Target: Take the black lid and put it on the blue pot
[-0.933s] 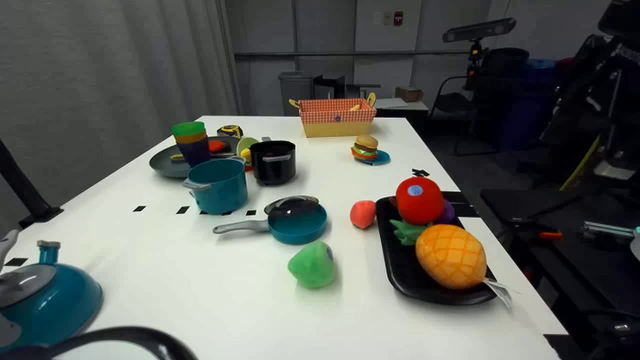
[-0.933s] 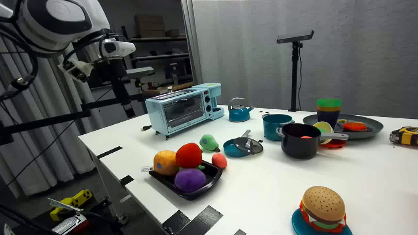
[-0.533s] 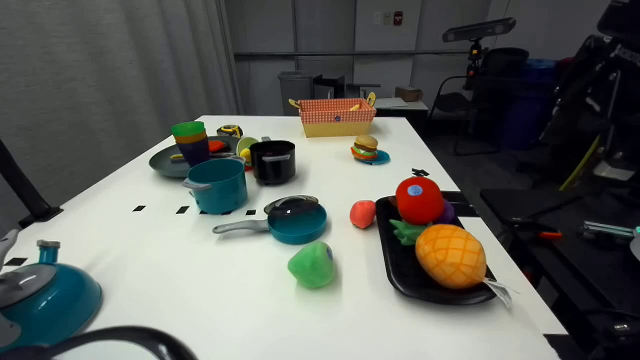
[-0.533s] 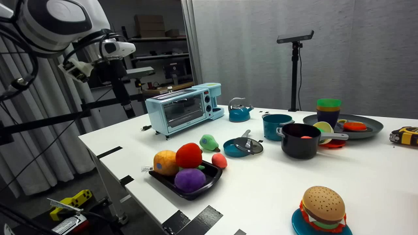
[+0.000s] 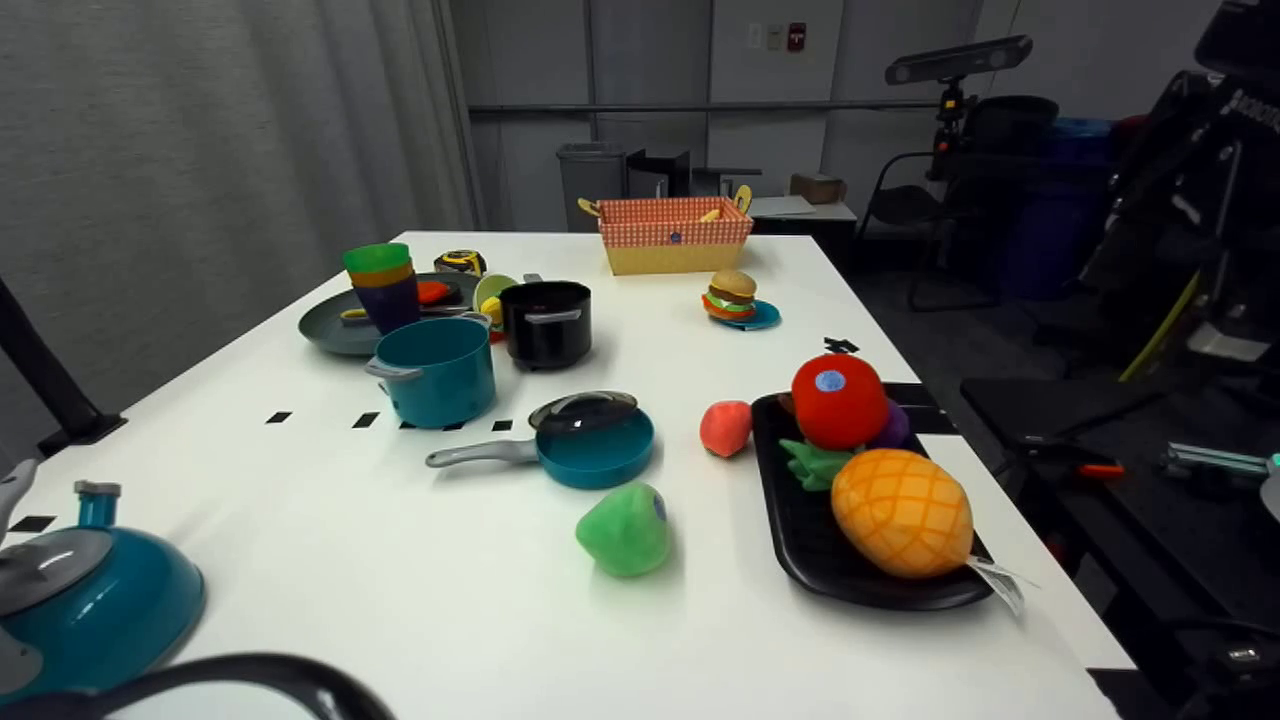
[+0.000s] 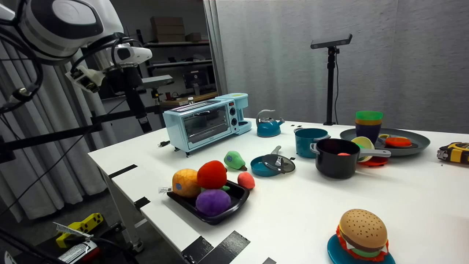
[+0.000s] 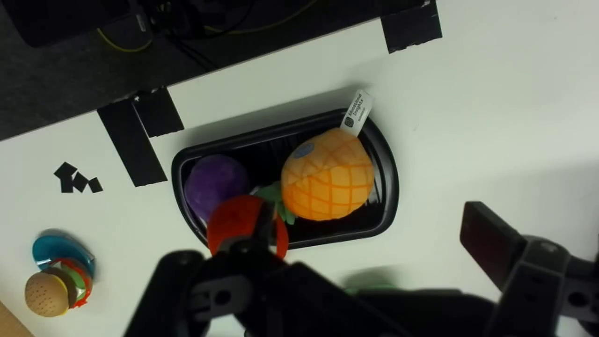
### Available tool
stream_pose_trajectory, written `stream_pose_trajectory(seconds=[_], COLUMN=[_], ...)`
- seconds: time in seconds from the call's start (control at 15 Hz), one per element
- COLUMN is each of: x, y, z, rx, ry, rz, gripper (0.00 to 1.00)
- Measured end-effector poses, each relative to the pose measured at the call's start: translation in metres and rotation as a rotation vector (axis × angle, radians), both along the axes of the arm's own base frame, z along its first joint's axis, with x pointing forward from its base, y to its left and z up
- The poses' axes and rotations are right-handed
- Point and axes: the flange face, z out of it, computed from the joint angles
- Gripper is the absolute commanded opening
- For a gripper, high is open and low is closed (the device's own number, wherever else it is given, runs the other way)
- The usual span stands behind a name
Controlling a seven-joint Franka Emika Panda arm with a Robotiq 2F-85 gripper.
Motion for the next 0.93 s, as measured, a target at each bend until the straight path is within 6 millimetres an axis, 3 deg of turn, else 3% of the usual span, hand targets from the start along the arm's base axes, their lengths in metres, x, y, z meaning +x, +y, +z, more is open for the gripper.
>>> stream_pose_trajectory(seconds=[0.93], x=[0.0010], y=[-0.0024], z=[-0.0041], rx=[0.022], ry=[0.023], rz=[-0.002], gripper=[1.00])
